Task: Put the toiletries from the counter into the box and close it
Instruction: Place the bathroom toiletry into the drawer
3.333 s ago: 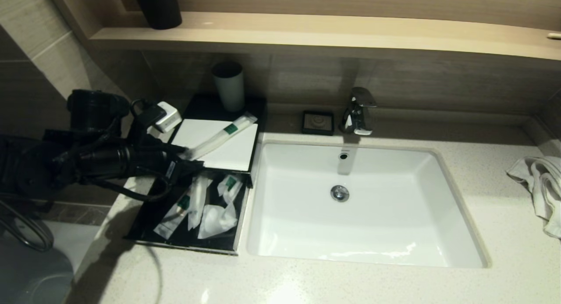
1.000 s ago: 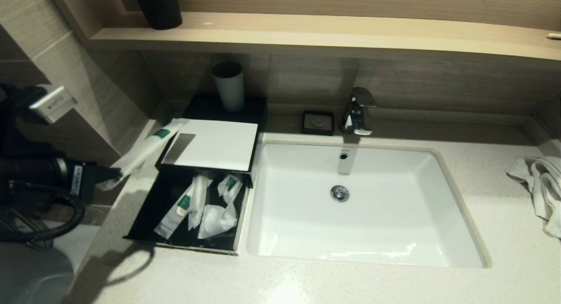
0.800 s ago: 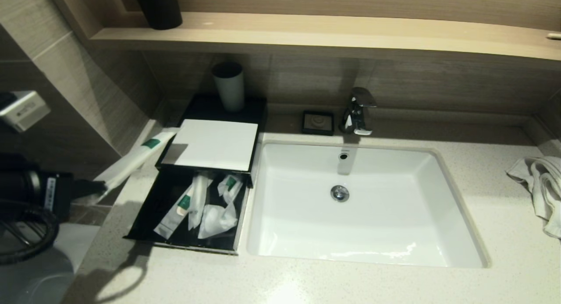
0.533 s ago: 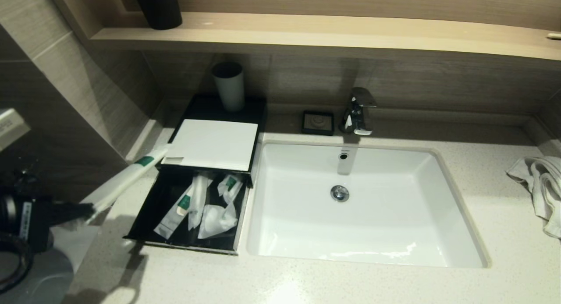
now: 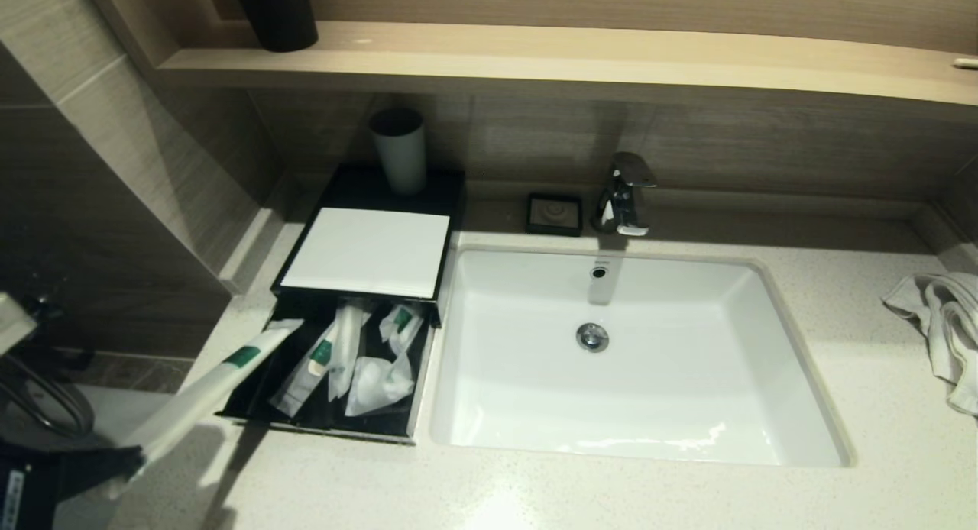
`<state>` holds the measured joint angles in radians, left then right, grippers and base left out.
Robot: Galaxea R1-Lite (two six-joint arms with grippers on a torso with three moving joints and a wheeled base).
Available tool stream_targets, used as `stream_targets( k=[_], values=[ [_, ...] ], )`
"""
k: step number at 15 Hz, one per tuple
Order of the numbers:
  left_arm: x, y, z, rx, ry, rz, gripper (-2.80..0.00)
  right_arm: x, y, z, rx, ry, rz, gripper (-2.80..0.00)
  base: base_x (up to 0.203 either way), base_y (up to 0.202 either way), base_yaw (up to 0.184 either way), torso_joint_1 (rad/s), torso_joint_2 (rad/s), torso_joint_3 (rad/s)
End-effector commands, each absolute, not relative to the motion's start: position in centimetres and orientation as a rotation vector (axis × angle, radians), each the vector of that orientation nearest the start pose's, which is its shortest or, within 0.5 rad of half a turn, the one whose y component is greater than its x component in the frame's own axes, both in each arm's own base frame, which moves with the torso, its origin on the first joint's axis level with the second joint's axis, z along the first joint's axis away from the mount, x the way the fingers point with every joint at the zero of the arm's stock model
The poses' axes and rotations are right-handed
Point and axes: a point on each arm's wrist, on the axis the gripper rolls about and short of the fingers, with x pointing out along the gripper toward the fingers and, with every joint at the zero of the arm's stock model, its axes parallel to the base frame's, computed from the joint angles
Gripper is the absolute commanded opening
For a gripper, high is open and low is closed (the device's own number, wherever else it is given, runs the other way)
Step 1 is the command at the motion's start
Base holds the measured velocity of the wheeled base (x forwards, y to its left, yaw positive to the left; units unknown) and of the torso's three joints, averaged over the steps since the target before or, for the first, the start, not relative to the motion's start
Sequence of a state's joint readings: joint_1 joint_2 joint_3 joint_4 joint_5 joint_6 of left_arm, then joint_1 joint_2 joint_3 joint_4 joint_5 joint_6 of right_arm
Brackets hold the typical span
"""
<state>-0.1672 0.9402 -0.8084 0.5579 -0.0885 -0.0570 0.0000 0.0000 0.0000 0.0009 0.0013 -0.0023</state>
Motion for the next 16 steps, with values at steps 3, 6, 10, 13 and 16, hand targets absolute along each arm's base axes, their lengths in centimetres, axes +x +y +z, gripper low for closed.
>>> stream_targets(
  k=[3, 6, 10, 13, 16],
  values=[
    [8.8, -1.8, 21.2, -0.023, 0.768, -0.240, -2.80, -2.3, 0.0, 7.5, -0.005, 0.002, 0.002, -2.80, 0.000, 0.000, 0.000, 0.000, 0.00, 0.000],
    [11.0, -2.2, 20.7, -0.027, 0.790, -0.237, -2.80, -2.3, 0.0, 7.5, -0.004, 0.000, 0.002, -2.80, 0.000, 0.000, 0.000, 0.000, 0.00, 0.000],
    [14.4, -2.8, 19.9, -0.045, 0.816, -0.224, -2.80, -2.3, 0.0, 7.5, -0.003, 0.002, 0.002, -2.80, 0.000, 0.000, 0.000, 0.000, 0.00, 0.000],
    [17.0, -3.3, 19.3, -0.049, 0.819, -0.218, -2.80, -2.3, 0.0, 7.5, -0.003, 0.000, 0.002, -2.80, 0.000, 0.000, 0.000, 0.000, 0.00, 0.000],
    [19.1, -3.7, 18.6, -0.056, 0.804, -0.213, -2.80, -2.3, 0.0, 7.5, -0.003, 0.002, 0.002, -2.80, 0.000, 0.000, 0.000, 0.000, 0.00, 0.000]
  ],
)
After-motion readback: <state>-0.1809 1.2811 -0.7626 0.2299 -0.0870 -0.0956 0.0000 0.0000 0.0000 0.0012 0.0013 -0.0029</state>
